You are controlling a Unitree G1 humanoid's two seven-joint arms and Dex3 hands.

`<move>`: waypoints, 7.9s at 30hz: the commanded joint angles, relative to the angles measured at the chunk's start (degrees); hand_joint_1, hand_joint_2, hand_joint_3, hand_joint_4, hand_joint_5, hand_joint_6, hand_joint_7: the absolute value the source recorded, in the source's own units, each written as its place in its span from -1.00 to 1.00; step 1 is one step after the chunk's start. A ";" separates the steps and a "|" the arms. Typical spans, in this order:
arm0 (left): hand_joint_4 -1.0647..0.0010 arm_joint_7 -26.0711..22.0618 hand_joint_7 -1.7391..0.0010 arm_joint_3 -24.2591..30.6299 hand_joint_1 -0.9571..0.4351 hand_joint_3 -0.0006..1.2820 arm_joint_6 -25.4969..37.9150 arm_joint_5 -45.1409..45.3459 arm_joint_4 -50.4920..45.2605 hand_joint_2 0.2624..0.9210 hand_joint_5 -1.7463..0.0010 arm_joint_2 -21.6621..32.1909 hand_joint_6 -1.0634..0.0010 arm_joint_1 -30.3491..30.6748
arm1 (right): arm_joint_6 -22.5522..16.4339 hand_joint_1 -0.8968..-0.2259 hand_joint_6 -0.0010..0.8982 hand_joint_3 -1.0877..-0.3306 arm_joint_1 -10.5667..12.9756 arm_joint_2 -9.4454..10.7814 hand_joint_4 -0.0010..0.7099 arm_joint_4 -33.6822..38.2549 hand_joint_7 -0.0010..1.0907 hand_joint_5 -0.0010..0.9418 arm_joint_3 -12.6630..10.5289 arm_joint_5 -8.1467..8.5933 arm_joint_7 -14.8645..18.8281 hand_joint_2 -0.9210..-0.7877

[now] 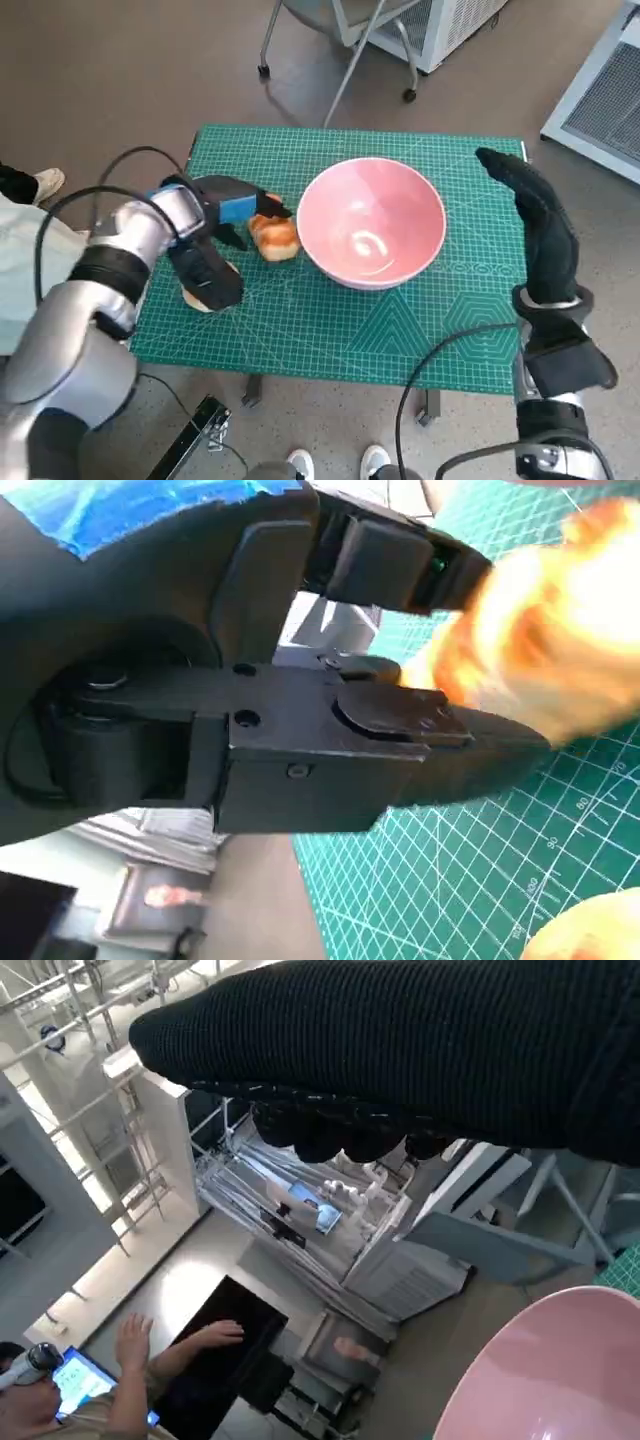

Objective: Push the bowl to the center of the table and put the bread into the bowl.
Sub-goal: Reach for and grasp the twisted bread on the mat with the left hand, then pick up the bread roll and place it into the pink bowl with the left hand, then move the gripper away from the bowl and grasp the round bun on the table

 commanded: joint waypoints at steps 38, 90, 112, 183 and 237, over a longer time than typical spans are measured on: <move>-0.05 1.62 -0.52 2.74 0.41 -0.79 0.19 -10.07 4.91 0.99 -0.34 2.11 -0.20 -1.85 | 1.26 0.02 -0.95 -0.46 1.77 0.37 -0.06 0.56 0.55 -0.91 -0.15 -0.81 -2.68 -1.00; -0.06 1.84 -0.38 18.66 0.37 -0.85 -11.13 -24.33 -8.83 1.00 -0.37 -10.88 -0.28 -5.48 | -1.37 -0.07 -0.96 -0.43 -1.94 0.39 -0.05 3.88 0.58 -0.92 0.51 3.72 2.75 -1.00; 0.31 3.09 -0.95 13.39 0.38 0.66 -0.69 -20.39 -0.32 -0.30 -0.92 -16.30 0.10 -4.90 | -1.99 -0.06 -0.94 -0.42 0.05 -0.07 -0.10 2.25 0.56 -0.95 -0.37 1.78 0.77 -1.00; 0.51 -25.49 0.85 31.13 0.06 -1.00 7.78 -35.15 -38.04 0.66 0.95 3.88 0.12 8.17 | 2.02 -0.05 -1.00 -0.44 -0.84 1.53 -0.04 0.54 0.61 -0.93 1.89 3.67 2.96 -1.00; 0.45 -45.07 0.95 51.34 0.14 -0.99 5.86 -40.30 -68.89 0.44 1.00 29.33 0.20 43.52 | 1.52 -0.06 -1.00 -0.42 -6.63 1.40 -0.09 7.14 0.61 -0.95 0.99 8.45 11.10 -1.00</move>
